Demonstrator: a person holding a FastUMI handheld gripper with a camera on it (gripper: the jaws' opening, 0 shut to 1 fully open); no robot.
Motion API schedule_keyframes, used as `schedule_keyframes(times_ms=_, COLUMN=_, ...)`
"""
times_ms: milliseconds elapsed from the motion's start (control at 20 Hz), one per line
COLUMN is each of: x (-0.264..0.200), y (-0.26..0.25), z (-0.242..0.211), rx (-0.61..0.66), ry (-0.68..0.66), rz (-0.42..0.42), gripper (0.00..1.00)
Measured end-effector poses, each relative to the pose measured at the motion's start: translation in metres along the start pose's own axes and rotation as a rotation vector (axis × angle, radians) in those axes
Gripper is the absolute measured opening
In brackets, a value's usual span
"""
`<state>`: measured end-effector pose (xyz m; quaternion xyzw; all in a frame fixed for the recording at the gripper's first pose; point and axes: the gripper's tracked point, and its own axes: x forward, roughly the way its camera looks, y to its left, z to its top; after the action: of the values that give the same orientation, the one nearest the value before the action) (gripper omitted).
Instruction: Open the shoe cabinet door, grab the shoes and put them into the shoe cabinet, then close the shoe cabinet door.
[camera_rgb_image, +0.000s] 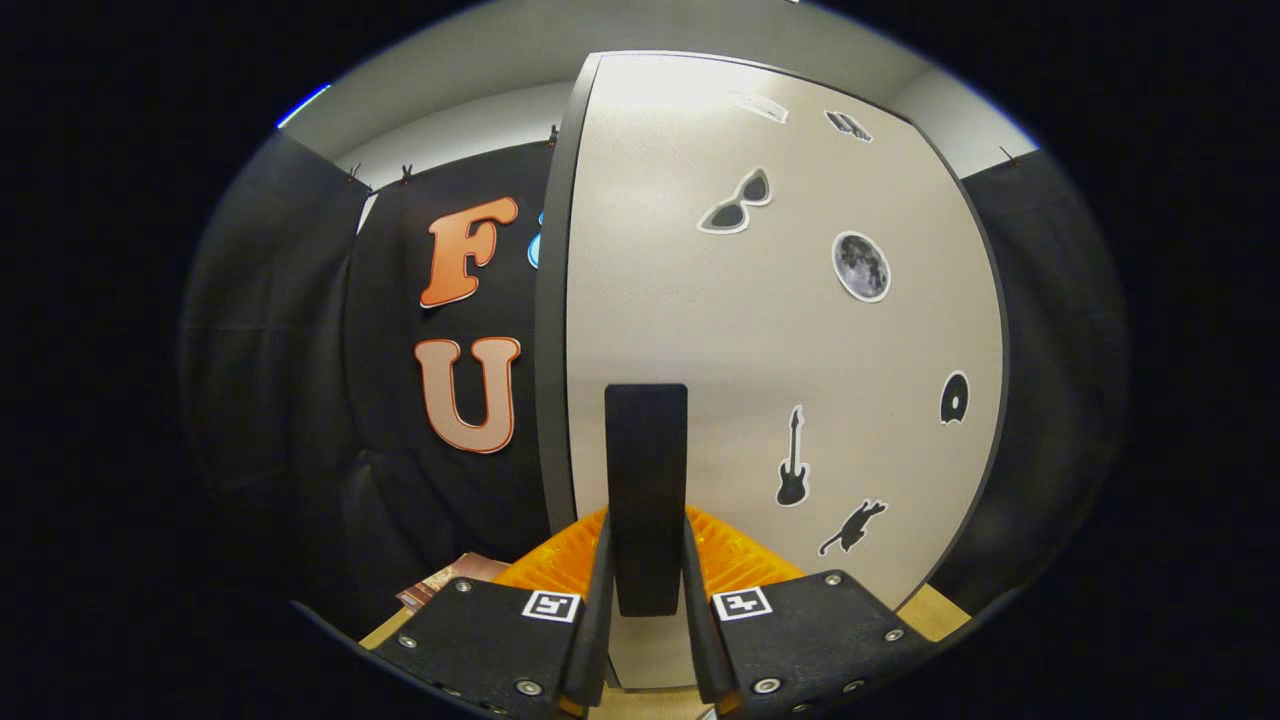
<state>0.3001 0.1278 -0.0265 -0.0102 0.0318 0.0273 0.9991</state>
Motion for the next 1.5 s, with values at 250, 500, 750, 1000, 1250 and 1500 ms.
schedule_keyframes(times_ms=250, x=-0.028, y=-0.006, z=-0.001, rx=-0.006, ry=-0.013, rz=0.023, gripper=0.34)
schedule_keyframes(times_ms=500, x=-0.065, y=-0.018, z=0.001, rx=-0.011, ry=-0.009, rz=0.052, gripper=0.34)
schedule_keyframes(times_ms=750, x=-0.093, y=-0.033, z=0.001, rx=-0.005, ry=-0.006, rz=0.076, gripper=0.34)
schedule_keyframes(times_ms=1000, x=-0.111, y=-0.047, z=0.0, rx=0.012, ry=-0.008, rz=0.106, gripper=0.31)
schedule_keyframes(times_ms=1250, x=-0.133, y=-0.067, z=0.0, rx=0.04, ry=-0.015, rz=0.117, gripper=0.3)
schedule_keyframes(times_ms=1500, x=-0.158, y=-0.092, z=0.0, rx=0.057, ry=-0.015, rz=0.111, gripper=0.29)
